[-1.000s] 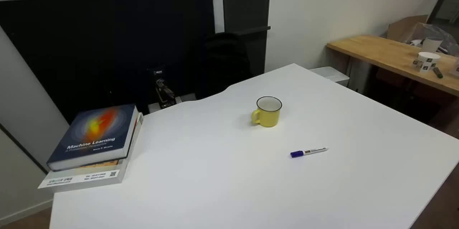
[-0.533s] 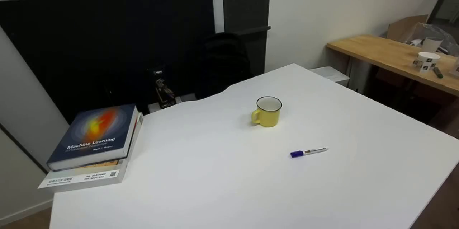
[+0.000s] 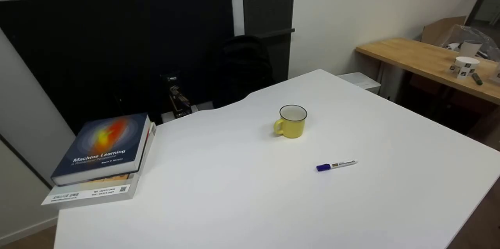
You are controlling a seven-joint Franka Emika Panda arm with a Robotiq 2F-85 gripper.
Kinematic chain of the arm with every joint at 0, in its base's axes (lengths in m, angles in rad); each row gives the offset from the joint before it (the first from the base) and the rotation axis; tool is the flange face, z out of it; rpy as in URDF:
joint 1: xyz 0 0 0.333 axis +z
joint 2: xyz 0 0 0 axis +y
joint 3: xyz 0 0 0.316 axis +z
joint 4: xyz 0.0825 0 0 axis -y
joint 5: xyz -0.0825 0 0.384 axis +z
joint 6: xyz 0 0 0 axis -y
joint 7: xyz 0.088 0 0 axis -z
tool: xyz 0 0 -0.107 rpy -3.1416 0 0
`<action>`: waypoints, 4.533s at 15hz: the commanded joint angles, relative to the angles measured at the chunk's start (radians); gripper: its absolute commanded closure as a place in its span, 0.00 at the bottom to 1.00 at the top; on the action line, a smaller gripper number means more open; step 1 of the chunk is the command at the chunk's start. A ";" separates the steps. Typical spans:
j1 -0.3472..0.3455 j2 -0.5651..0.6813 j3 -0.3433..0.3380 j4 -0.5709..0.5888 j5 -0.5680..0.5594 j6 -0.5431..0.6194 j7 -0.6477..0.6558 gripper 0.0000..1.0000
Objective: Pick up the marker and put it inside the yellow cup
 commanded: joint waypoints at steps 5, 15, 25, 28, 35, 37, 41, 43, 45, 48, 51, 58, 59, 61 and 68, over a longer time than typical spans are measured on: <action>-0.089 0.114 -0.051 -0.035 -0.066 0.094 -0.077 0.00; -0.189 0.448 -0.138 0.005 -0.129 0.320 -0.084 0.00; -0.160 0.727 -0.147 0.171 -0.353 0.387 -0.457 0.00; -0.160 0.765 -0.148 0.194 -0.390 0.427 -0.617 0.00; -0.163 0.792 -0.143 0.168 -0.508 0.500 -0.940 0.00; -0.162 0.785 -0.144 0.135 -0.593 0.550 -0.980 0.00; -0.162 0.794 -0.145 0.124 -0.623 0.579 -0.983 0.00; -0.163 0.794 -0.145 0.122 -0.622 0.578 -0.983 0.00; -0.162 0.794 -0.145 0.122 -0.622 0.578 -0.983 0.00; -0.162 0.794 -0.145 0.122 -0.622 0.578 -0.983 0.00; -0.163 0.794 -0.145 0.122 -0.622 0.578 -0.983 0.00; -0.171 0.948 -0.167 0.136 -0.709 0.635 -0.922 0.00; -0.172 0.973 -0.172 0.144 -0.747 0.660 -0.929 0.00; -0.173 1.024 -0.191 0.158 -0.873 0.759 -0.913 0.00; -0.325 1.239 -0.186 0.336 -0.949 1.190 -1.035 0.00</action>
